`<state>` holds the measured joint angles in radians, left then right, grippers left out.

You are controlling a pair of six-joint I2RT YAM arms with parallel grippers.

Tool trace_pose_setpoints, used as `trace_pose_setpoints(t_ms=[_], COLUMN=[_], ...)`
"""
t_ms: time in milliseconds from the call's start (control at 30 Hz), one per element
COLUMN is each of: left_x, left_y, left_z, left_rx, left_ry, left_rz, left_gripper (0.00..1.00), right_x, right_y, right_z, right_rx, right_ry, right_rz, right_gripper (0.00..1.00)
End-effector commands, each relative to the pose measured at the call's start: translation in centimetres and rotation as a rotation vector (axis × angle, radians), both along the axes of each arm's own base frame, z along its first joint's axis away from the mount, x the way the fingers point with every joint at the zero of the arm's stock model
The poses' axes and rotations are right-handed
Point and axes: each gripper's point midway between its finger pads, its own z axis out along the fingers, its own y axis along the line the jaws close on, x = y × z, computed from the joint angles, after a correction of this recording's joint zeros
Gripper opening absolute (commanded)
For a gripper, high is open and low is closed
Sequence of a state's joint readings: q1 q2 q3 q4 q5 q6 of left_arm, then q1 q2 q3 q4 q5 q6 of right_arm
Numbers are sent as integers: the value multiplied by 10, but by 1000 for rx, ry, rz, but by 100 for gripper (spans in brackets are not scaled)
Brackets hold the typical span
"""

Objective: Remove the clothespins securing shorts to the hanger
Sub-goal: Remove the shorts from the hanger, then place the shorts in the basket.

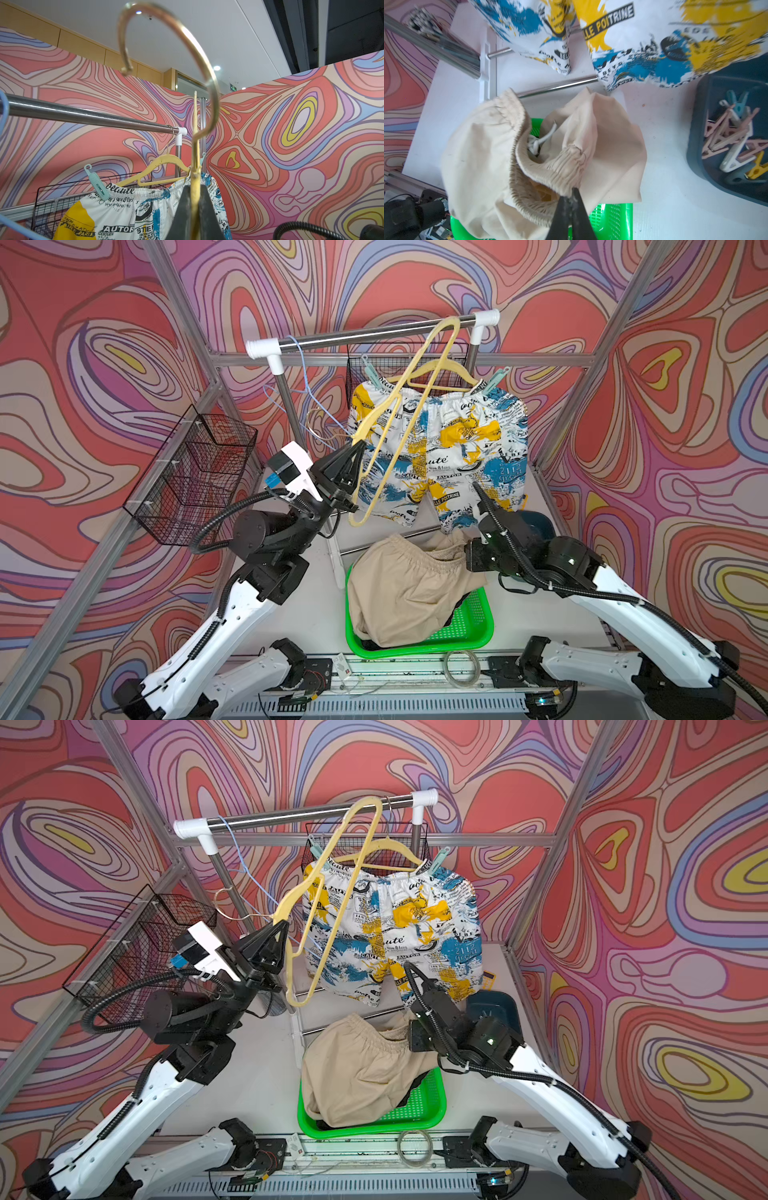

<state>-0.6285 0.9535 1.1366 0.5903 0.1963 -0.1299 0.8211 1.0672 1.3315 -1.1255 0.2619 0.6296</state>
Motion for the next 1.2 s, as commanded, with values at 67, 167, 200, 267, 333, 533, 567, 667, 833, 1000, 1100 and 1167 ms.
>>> trace_pose_setpoints(t_ms=[67, 167, 200, 267, 333, 533, 567, 667, 833, 1000, 1100, 1167], left_x=[1, 0, -1, -1, -1, -4, -4, -3, -3, 0, 0, 0], left_y=[6, 8, 8, 10, 11, 15, 16, 17, 17, 15, 14, 13], left_z=[-13, -16, -16, -17, -20, -22, -22, -24, -26, -29, -31, -31], left_rx=[46, 55, 55, 55, 59, 73, 76, 84, 91, 93, 92, 90], left_ry=[29, 39, 40, 46, 55, 60, 60, 61, 66, 78, 82, 86], left_rz=[53, 62, 62, 64, 70, 89, 94, 106, 111, 108, 100, 95], left_gripper=[0, 0, 0, 0, 0, 0, 0, 0, 0, 0, 0, 0], right_x=[-13, -10, -8, -3, 1, -22, -24, -21, -7, -7, -3, 0], right_y=[-24, 9, 23, 52, 78, 110, 108, 104, 91, 60, 25, 8], right_z=[-10, -26, -37, -61, -84, -169, -176, -167, -73, -16, -14, -25], right_rx=[-136, -56, -29, 23, 68, -17, -26, -34, 39, 46, -48, -97], right_ry=[61, 100, 125, 176, 222, 406, 420, 402, 168, 32, -10, 14], right_rz=[-4, 88, 120, 180, 229, 309, 304, 289, 269, 210, 108, 61], right_gripper=[0, 0, 0, 0, 0, 0, 0, 6, 47, 57, 56, 54])
